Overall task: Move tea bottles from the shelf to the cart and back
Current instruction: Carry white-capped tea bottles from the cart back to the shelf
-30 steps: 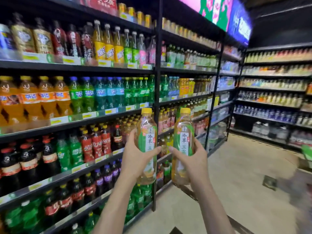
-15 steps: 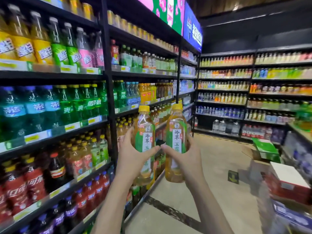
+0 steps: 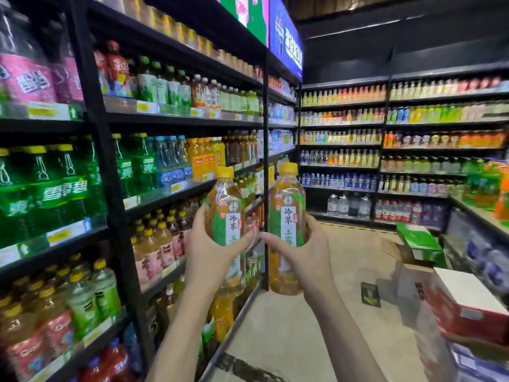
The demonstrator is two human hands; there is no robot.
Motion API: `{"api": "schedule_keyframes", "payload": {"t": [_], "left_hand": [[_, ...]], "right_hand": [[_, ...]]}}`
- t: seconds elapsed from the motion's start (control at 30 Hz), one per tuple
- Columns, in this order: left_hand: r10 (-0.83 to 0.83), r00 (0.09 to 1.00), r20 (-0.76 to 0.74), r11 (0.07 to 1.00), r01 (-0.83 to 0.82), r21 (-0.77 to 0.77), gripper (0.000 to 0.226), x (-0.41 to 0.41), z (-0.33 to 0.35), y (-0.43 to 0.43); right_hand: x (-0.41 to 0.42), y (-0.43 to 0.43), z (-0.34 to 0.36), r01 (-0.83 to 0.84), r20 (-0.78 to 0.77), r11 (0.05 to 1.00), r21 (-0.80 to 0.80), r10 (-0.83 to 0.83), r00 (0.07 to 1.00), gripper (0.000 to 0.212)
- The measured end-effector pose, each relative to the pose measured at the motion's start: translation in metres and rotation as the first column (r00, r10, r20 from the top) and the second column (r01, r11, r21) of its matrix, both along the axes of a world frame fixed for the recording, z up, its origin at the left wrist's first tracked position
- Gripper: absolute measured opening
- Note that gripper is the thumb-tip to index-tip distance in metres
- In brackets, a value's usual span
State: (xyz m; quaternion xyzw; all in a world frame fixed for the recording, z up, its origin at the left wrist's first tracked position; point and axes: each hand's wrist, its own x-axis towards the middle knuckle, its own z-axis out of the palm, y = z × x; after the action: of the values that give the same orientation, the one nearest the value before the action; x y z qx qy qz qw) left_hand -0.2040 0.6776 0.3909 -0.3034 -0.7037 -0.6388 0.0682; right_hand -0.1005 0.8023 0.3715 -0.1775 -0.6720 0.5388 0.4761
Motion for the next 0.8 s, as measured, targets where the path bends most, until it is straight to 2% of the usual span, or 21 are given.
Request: {"api": "schedule_keyframes", "payload": {"t": [0.3, 0.43, 0.57, 0.73, 0.8], "left_hand": [[0.114, 0.993, 0.025, 0.993, -0.115, 0.035, 0.108, -0.067, -0.014, 0.131], [0.154, 0.987, 0.038, 0.987, -0.156, 0.036, 0.108, -0.093, -0.009, 0.195], [0.183, 0.982, 0.053, 0.981, -0.186, 0.06, 0.106, -0.116, -0.01, 0.252], [0.218, 0.975, 0.051, 0.975, -0.22, 0.036, 0.104, -0.147, -0.007, 0.303], [0.229, 0.972, 0.047, 0.973, -0.23, 0.022, 0.101, -0.161, -0.006, 0.323]], "right_hand": [[-0.066, 0.136, -0.02, -0.026, 0.013, 0.998, -0.052, 0.027, 1.0, 0.087], [-0.098, 0.206, -0.019, -0.072, 0.027, 0.995, -0.072, 0.074, 0.997, 0.083], [-0.132, 0.27, -0.017, -0.114, 0.039, 0.992, -0.06, 0.117, 0.992, 0.09], [-0.17, 0.325, -0.015, -0.162, 0.03, 0.985, -0.067, 0.164, 0.986, 0.084], [-0.185, 0.343, -0.013, -0.167, 0.038, 0.985, -0.048, 0.169, 0.985, 0.089]]}}
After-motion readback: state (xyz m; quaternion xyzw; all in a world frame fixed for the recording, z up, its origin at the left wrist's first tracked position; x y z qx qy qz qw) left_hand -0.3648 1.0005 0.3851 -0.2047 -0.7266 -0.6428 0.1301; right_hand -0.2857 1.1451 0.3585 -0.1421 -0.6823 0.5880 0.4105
